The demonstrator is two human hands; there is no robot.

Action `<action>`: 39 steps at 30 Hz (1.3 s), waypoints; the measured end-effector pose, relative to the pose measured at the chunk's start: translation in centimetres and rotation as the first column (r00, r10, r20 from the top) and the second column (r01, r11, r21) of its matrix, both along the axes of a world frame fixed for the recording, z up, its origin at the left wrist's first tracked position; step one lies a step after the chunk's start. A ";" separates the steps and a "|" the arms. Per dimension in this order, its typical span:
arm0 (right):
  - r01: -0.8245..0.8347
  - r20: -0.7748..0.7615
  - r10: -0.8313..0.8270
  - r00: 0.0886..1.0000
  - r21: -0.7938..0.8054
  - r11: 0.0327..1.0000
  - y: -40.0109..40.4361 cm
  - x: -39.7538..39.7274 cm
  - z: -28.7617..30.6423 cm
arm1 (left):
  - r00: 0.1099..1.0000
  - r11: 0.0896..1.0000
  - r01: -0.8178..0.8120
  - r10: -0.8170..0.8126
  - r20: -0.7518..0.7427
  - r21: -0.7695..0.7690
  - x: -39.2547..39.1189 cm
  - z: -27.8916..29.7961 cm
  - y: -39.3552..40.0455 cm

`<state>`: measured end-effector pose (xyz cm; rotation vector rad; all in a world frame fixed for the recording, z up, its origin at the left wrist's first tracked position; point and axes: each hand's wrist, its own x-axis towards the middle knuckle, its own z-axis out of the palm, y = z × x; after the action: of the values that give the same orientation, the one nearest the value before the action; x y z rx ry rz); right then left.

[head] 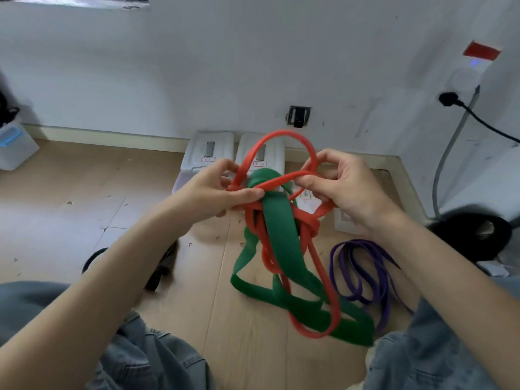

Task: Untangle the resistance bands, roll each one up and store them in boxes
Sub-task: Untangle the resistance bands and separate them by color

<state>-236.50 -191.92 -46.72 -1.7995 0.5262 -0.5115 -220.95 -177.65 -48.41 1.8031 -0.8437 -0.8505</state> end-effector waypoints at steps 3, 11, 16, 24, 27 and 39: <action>0.017 -0.037 -0.017 0.999 0.022 1.000 -0.3 0.0 0.2 | 0.873 0.990 -0.101 0.041 0.486 0.099 -0.2 -0.5 -0.1; 0.221 0.063 -0.218 0.974 -0.046 0.974 -1.5 0.4 0.1 | 0.857 0.983 -0.001 -0.094 0.506 0.186 -0.3 1.0 0.3; 0.063 -0.036 -0.062 0.997 0.034 0.997 -1.6 0.2 0.3 | 0.975 0.997 -0.040 0.054 0.216 -0.068 0.1 1.5 0.5; -0.417 -0.388 0.365 0.846 -0.058 0.907 3.5 0.9 -4.3 | 0.876 0.969 -0.197 0.106 -0.471 -0.149 -0.4 1.7 -0.2; -0.298 -0.271 0.272 0.923 -0.060 0.953 2.5 1.2 -3.9 | 0.902 0.969 -0.139 0.039 -0.431 -0.203 0.3 2.2 0.6; -0.043 -0.087 0.047 0.995 0.055 0.998 -1.3 0.1 -1.2 | 0.959 0.950 0.279 -0.267 0.096 -0.143 -0.2 0.7 1.0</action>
<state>-236.43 -193.23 -47.94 -1.7851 0.5541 -0.3848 -221.19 -176.63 -47.70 1.6120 -1.1970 -0.8687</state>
